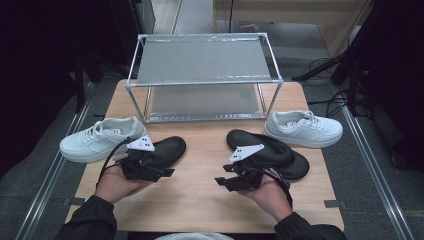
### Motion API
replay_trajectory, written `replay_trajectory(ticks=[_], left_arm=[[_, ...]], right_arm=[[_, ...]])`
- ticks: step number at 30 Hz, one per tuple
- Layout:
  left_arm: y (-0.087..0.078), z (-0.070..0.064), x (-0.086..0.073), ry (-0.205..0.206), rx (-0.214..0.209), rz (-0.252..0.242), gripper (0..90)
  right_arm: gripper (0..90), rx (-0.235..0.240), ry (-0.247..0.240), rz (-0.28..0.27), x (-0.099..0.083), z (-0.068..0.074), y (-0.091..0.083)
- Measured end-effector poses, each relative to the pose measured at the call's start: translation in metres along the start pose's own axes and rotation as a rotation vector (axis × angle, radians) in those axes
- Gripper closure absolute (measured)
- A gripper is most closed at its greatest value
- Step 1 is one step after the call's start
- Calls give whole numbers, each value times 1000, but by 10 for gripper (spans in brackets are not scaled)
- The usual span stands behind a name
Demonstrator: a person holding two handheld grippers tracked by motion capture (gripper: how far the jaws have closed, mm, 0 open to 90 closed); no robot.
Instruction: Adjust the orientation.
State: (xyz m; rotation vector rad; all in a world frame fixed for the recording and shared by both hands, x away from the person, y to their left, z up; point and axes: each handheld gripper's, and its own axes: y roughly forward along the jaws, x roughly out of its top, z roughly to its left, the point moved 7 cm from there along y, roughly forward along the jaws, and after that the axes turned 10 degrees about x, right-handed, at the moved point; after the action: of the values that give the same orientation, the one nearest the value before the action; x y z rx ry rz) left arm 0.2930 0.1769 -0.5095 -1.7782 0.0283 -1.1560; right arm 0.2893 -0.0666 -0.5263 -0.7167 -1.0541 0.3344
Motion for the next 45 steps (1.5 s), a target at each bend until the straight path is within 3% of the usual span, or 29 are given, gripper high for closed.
replay_trajectory(ticks=[2, 11, 19, 23, 28, 34, 40, 45], left_arm=[[-5, 3, -2, -23, -3, -3, 408], [-17, 18, -13, -49, 49, -14, 463], [-17, 35, -29, -46, 99, 25, 459], [-13, 45, -35, -41, 114, 17, 461], [-8, 50, -36, -56, 85, -2, 483], [5, 51, -41, -49, 59, 30, 529], [13, 54, -45, -63, 57, 50, 541], [16, 54, -46, -34, 77, 56, 569]], right_arm=[[461, -2, -9, 4, 1, -2, 1], [468, 18, -33, -16, 10, -3, 5], [480, 26, -65, -8, 14, -2, 11], [479, 29, -77, 4, 15, -1, 15], [478, 31, -83, 25, 14, 1, 19], [479, 28, -82, 12, 16, 0, 18], [479, 27, -82, 8, 16, -1, 18], [479, 27, -76, 0, 17, -1, 18]])
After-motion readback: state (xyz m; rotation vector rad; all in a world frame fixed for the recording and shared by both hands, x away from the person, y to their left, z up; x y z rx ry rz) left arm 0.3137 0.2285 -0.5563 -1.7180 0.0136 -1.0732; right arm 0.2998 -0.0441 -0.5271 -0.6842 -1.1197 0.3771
